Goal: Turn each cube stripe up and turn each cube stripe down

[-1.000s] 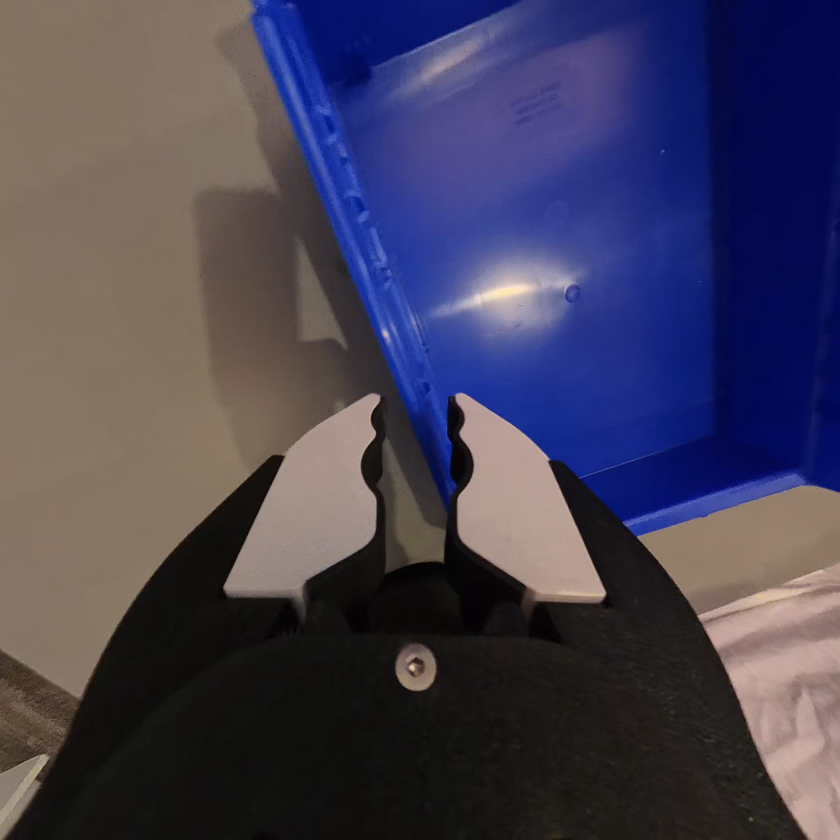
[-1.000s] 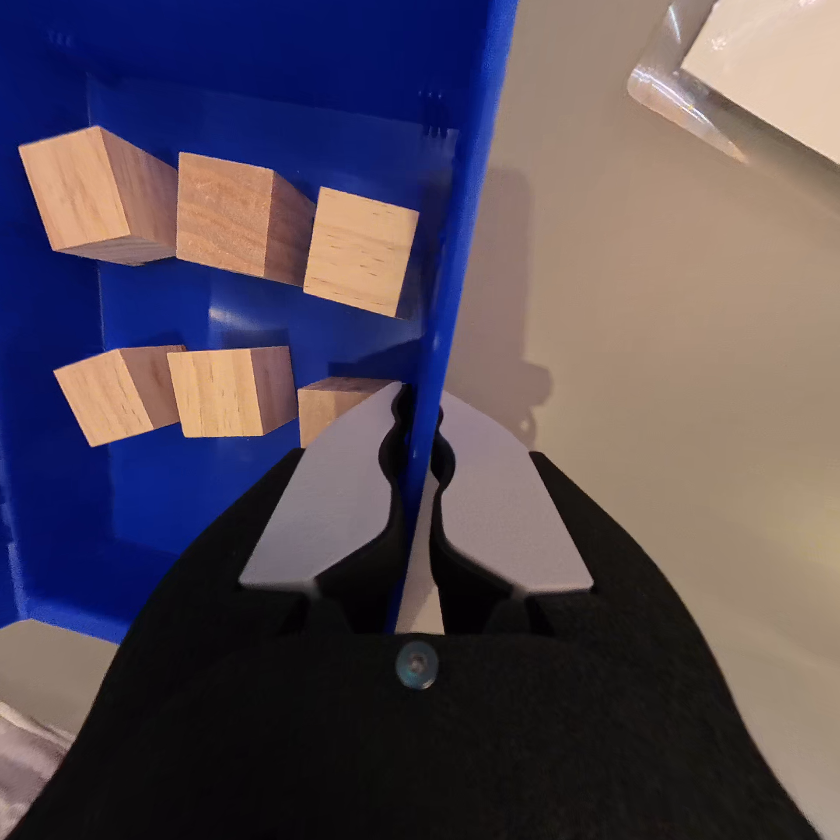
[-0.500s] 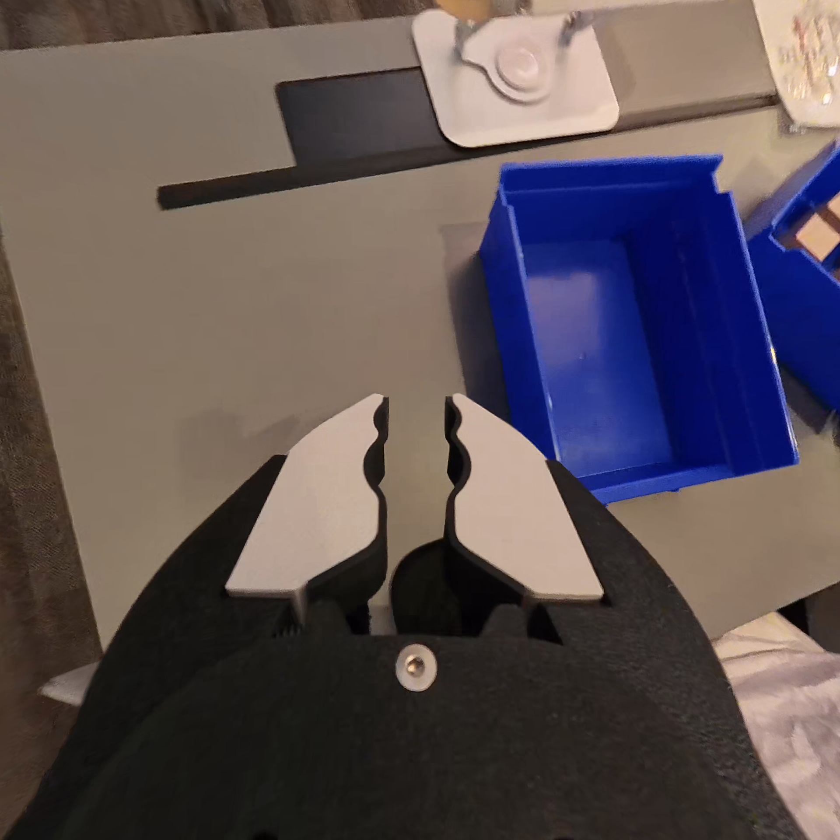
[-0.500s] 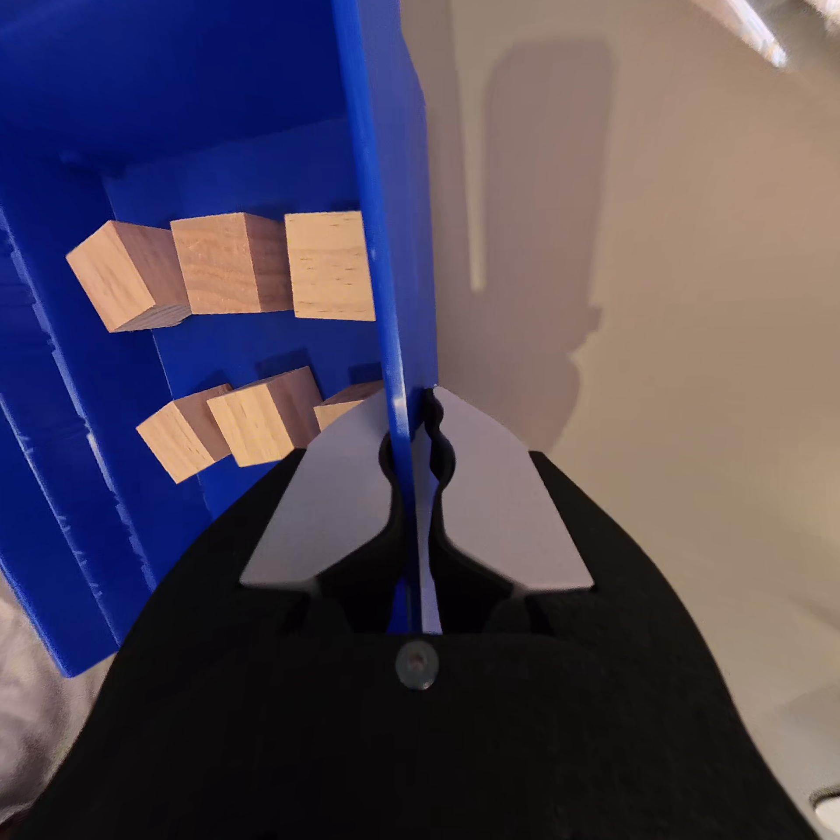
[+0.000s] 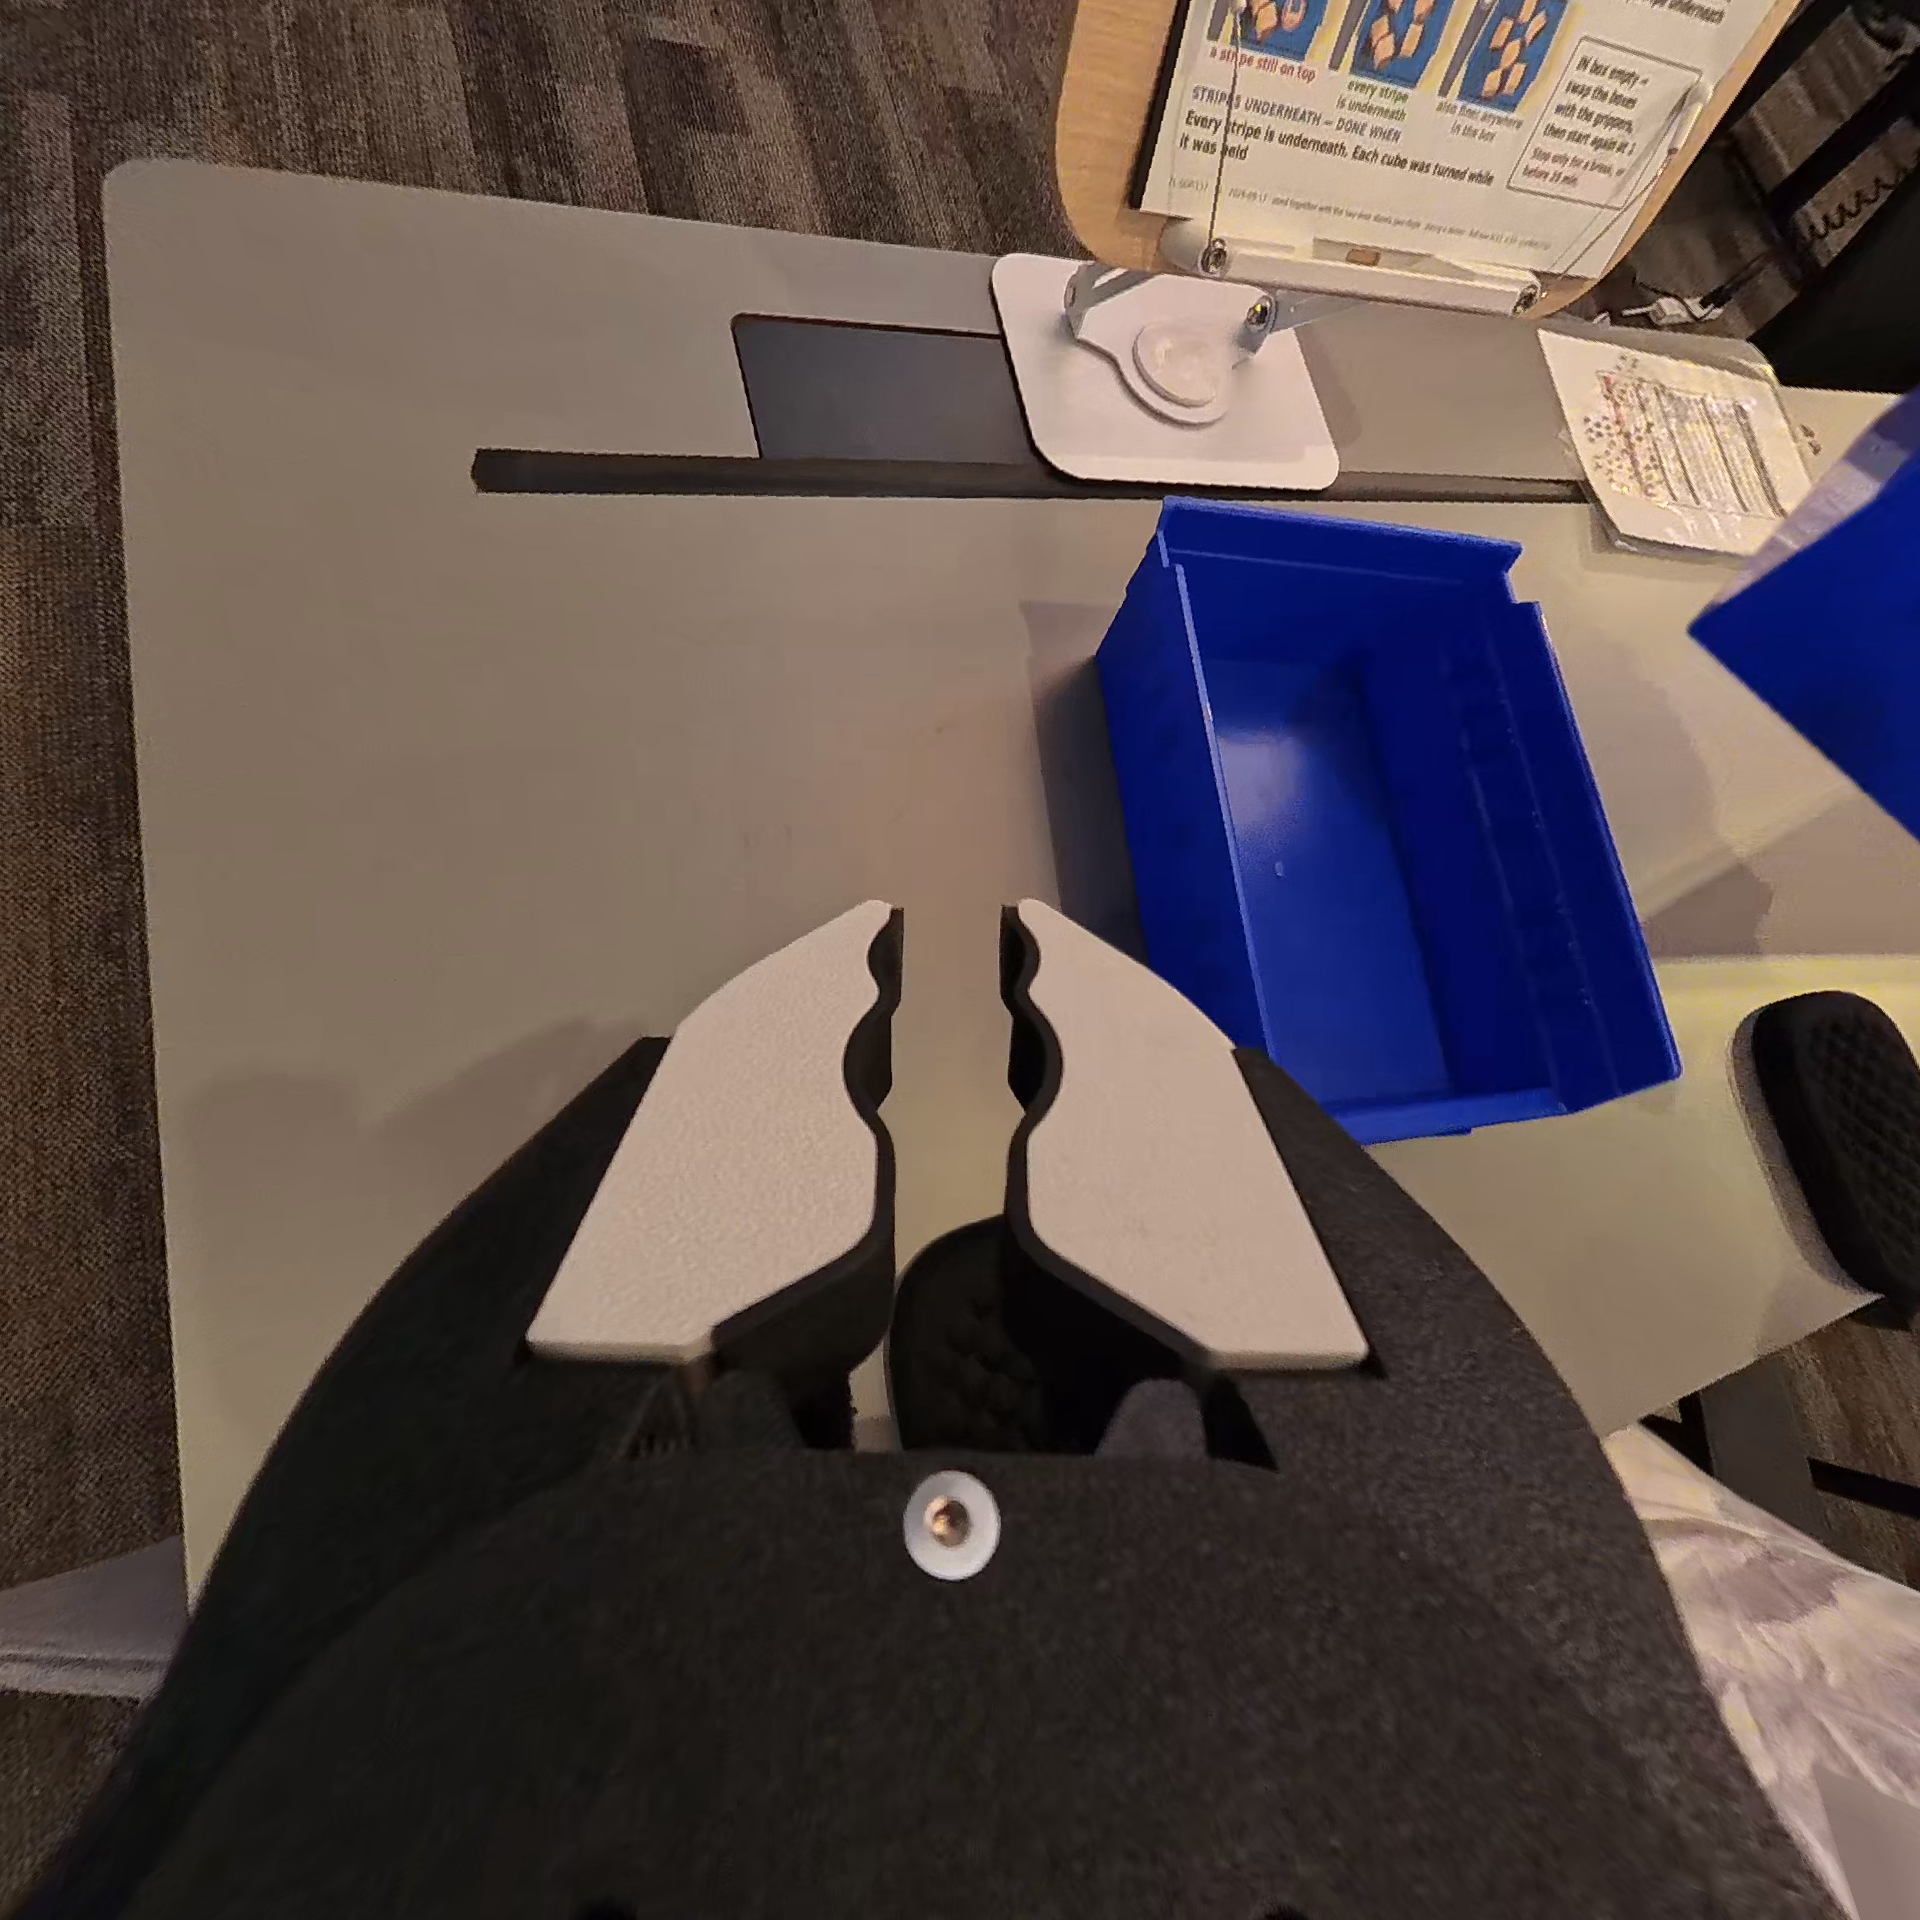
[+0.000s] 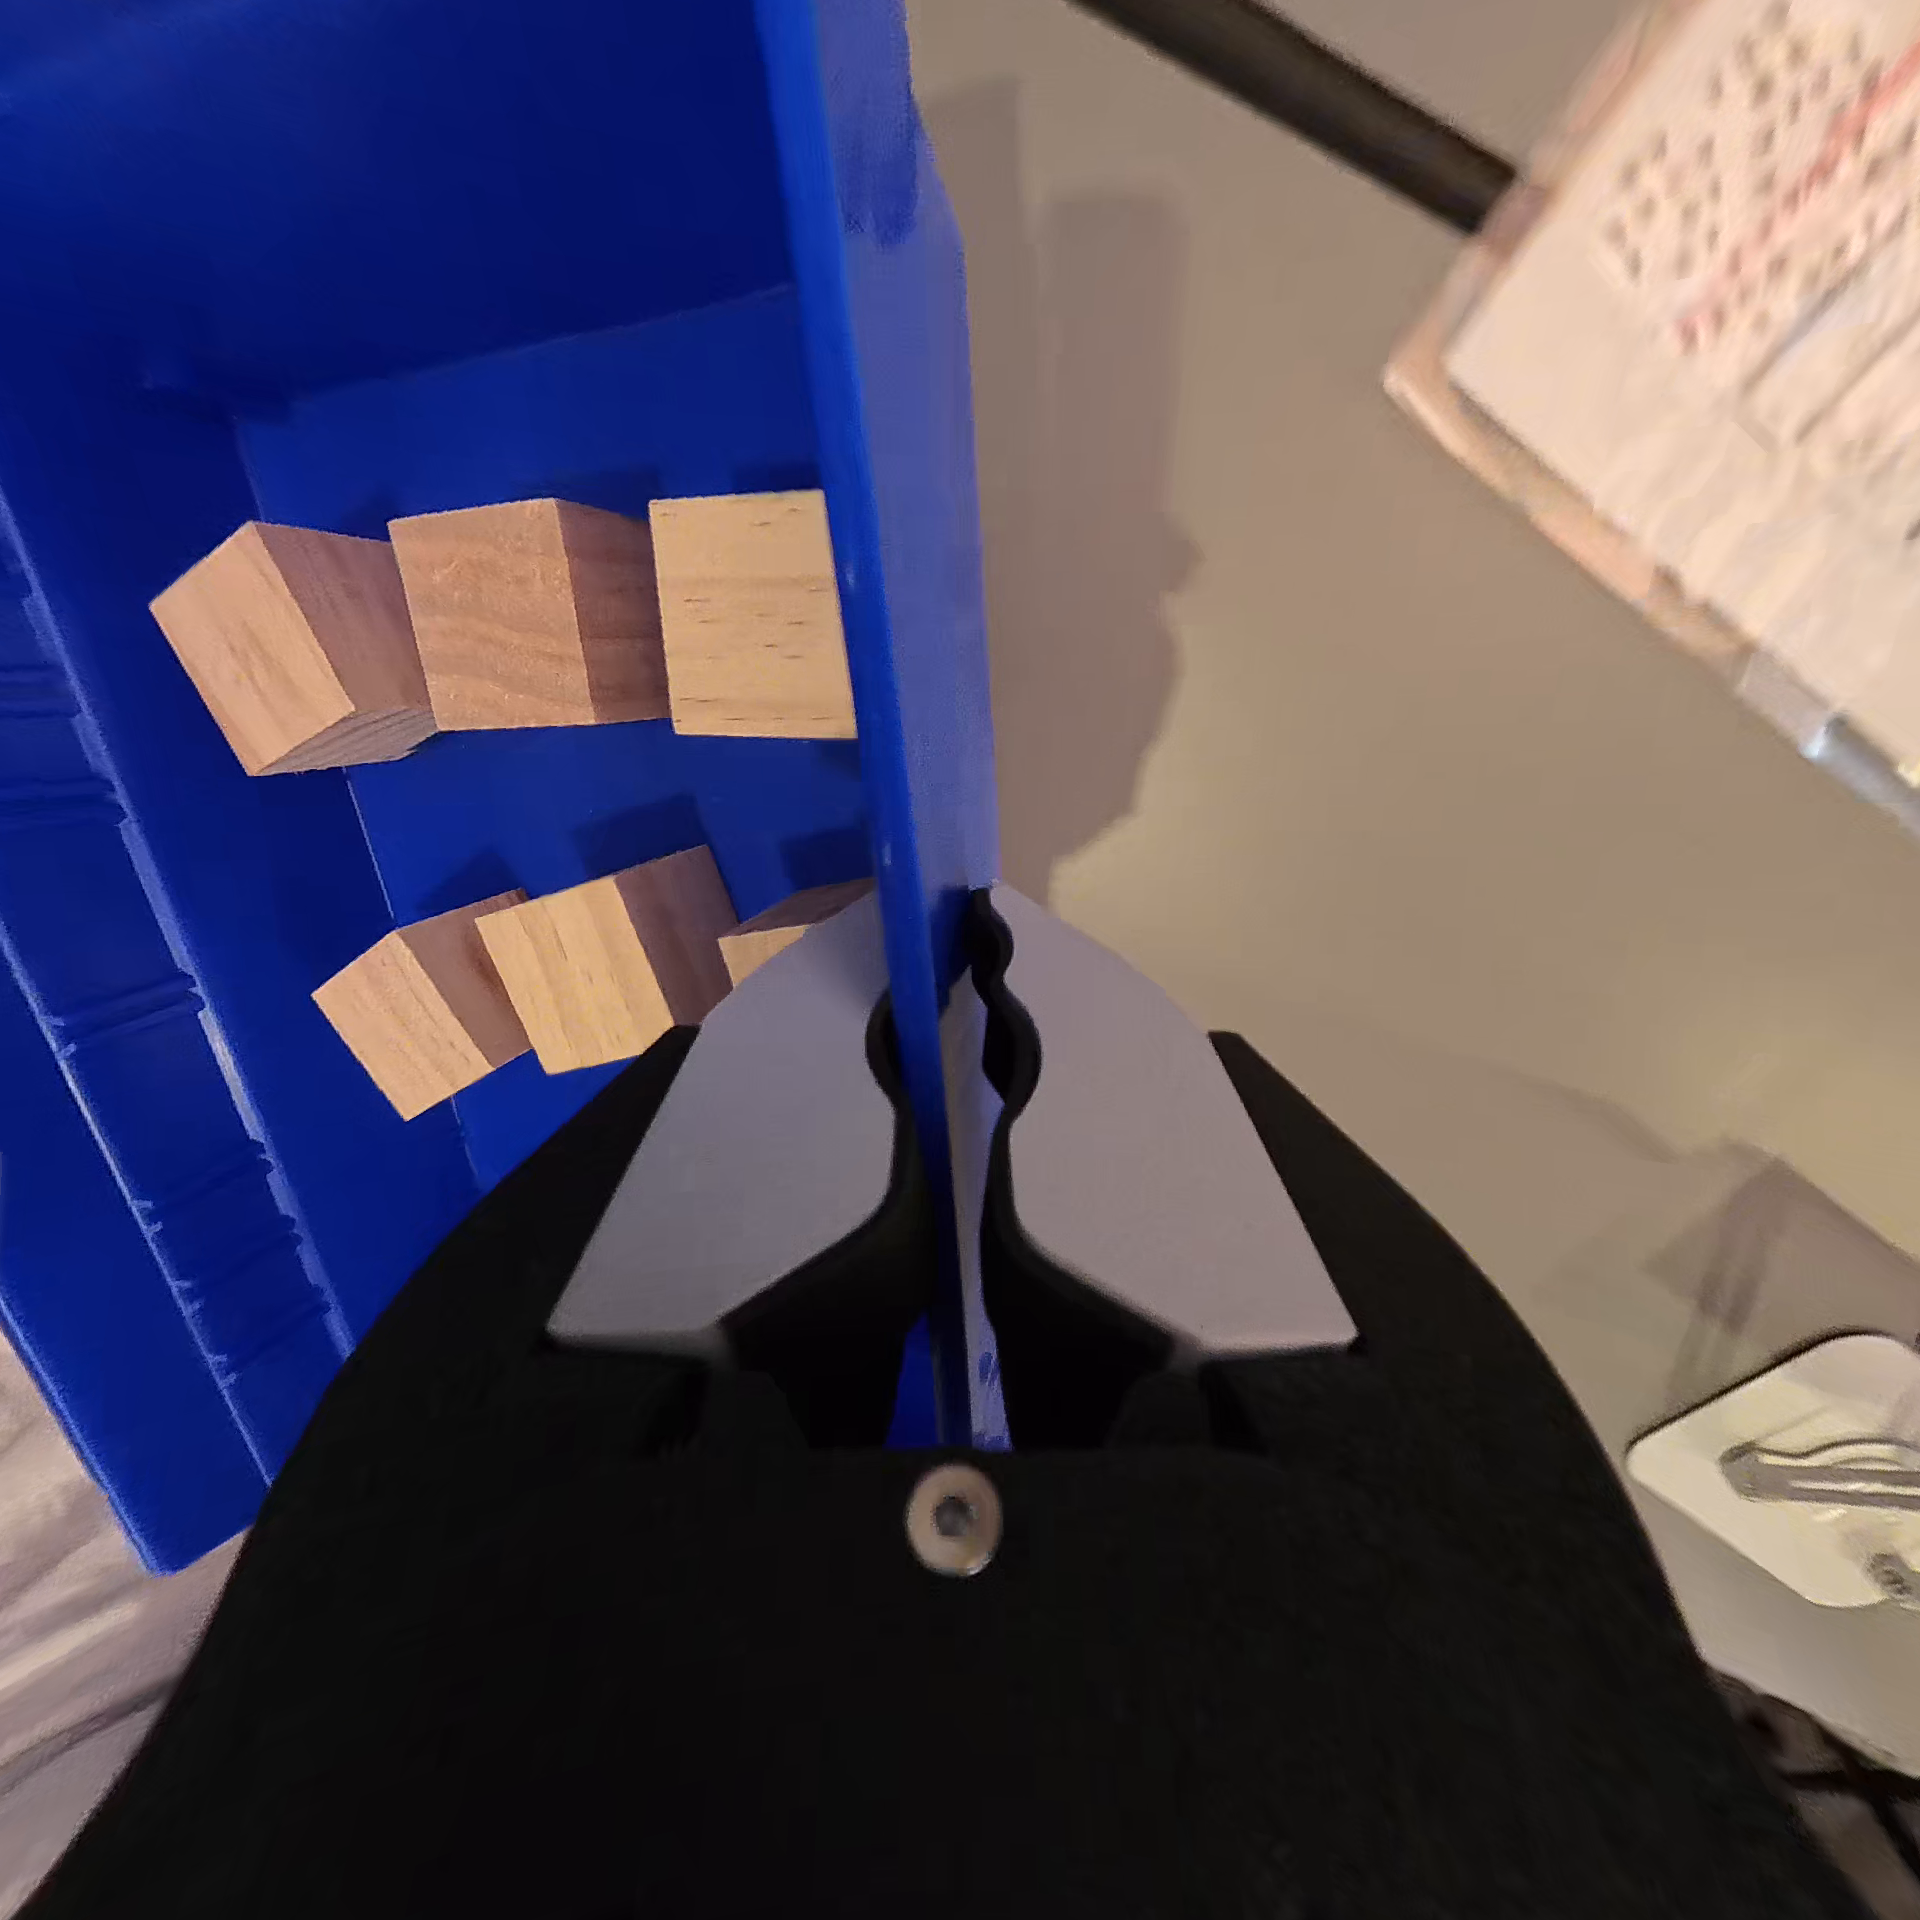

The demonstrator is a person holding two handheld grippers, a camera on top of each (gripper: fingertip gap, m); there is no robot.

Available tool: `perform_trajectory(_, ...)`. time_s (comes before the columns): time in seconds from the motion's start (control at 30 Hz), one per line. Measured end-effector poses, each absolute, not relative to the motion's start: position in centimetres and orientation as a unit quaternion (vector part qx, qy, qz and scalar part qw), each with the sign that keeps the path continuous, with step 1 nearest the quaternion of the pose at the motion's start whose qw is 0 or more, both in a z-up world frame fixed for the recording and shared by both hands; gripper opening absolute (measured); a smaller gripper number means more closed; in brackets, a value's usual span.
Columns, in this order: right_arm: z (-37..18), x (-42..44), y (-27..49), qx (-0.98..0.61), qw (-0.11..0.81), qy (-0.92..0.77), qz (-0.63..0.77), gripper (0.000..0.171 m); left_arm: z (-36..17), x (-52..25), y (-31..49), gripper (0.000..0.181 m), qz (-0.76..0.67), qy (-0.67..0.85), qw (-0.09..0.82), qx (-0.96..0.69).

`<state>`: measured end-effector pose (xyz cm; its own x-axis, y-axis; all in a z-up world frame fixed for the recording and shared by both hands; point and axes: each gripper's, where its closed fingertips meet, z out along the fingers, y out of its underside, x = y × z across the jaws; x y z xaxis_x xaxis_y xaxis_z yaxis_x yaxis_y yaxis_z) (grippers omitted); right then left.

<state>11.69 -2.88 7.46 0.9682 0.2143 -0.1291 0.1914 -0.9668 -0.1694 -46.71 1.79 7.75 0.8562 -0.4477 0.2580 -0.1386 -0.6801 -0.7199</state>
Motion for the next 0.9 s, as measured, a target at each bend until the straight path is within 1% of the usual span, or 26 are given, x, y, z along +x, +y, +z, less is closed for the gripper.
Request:
perform_trajectory(0.1,10.3,4.5,0.3,-0.981,0.090,-0.156,0.071,0.006,7.7,-47.2,1.1,0.018,-0.214,0.164,0.363,-0.892)
perform_trajectory(0.23,10.8,-7.2,4.7,-0.963,0.092,-0.234,0.098,0.006,8.1,-49.0,0.3,0.018,-0.209,0.137,0.381,-0.890)
perform_trajectory(0.4,7.8,-21.3,9.4,-0.933,0.087,-0.314,0.156,0.005,8.9,-52.8,-1.2,0.017,-0.202,0.073,0.415,-0.884)
perform_trajectory(0.53,4.8,-30.3,12.0,-0.919,0.076,-0.334,0.197,0.006,10.0,-55.6,-2.6,0.016,-0.207,0.026,0.455,-0.866)
perform_trajectory(0.63,2.8,-35.5,13.7,-0.914,0.084,-0.333,0.217,0.006,10.7,-56.7,-3.2,0.014,-0.214,0.011,0.481,-0.850)
perform_trajectory(0.73,0.6,-39.4,15.2,-0.917,0.092,-0.305,0.239,0.008,10.8,-57.0,-3.4,0.014,-0.216,0.019,0.486,-0.847)
perform_trajectory(0.9,-3.9,-42.3,16.4,-0.931,0.101,-0.257,0.240,0.007,10.3,-57.5,-3.1,0.015,-0.226,0.007,0.478,-0.849)
